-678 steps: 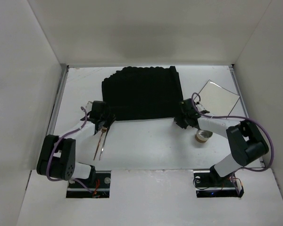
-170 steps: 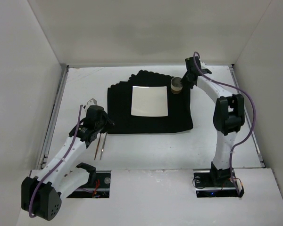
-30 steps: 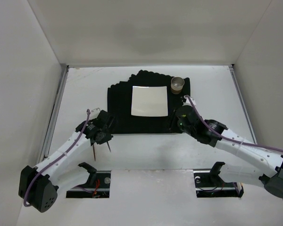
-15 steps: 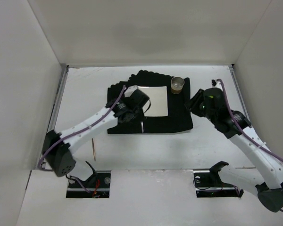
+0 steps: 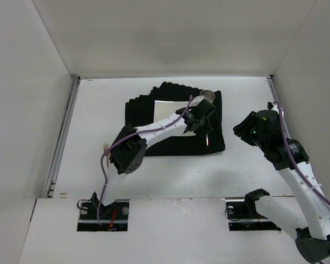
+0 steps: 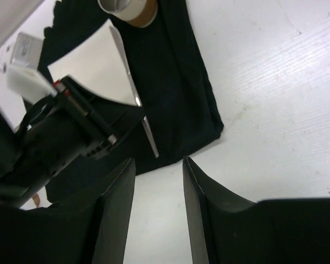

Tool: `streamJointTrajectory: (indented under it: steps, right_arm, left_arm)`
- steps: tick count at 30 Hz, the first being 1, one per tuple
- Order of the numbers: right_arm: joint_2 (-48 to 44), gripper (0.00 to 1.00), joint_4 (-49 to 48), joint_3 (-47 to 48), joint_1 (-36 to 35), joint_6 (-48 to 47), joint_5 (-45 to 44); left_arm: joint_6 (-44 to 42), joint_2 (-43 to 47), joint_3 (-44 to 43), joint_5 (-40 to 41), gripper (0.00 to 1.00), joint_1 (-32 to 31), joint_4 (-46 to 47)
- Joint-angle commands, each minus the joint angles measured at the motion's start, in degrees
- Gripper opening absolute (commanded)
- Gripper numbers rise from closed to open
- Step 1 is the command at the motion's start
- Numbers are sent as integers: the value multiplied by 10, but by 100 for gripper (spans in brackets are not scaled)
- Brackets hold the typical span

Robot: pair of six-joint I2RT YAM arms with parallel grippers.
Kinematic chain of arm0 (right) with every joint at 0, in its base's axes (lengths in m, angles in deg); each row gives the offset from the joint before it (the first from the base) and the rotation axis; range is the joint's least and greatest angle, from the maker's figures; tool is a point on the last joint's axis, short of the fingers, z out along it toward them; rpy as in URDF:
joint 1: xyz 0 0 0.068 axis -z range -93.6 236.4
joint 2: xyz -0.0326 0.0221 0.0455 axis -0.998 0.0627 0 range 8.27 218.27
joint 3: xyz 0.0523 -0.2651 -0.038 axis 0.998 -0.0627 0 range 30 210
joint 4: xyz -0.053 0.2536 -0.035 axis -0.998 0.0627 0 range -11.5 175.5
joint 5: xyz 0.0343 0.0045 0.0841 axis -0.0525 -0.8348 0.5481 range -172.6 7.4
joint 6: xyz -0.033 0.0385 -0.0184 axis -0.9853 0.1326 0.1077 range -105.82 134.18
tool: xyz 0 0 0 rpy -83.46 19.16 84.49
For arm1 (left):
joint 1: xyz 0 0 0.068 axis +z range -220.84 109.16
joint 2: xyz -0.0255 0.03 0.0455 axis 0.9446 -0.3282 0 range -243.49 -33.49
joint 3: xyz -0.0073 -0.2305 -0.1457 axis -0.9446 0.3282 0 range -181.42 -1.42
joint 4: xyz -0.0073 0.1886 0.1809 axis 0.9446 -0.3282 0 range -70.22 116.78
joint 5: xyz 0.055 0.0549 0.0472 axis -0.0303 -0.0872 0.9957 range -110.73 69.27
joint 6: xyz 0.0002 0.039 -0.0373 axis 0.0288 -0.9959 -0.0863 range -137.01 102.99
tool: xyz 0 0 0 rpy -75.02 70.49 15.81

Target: Set the dinner table for one person

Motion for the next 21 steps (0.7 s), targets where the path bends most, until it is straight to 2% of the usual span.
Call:
streamJointTrajectory:
  steps: [1,16,21]
  right_arm:
    - [-18,46,20,-16,6,-10,17]
    - [-56,46,16,-57,7,-6,44]
    - [-61,47,19,-60,8,-12,45]
  left_arm:
    - [16,-31,-55,-23,0,1,30]
    - [32,-139,-115,-36,1,2,62]
    - [38,-154,-114,-26,10,-1,57]
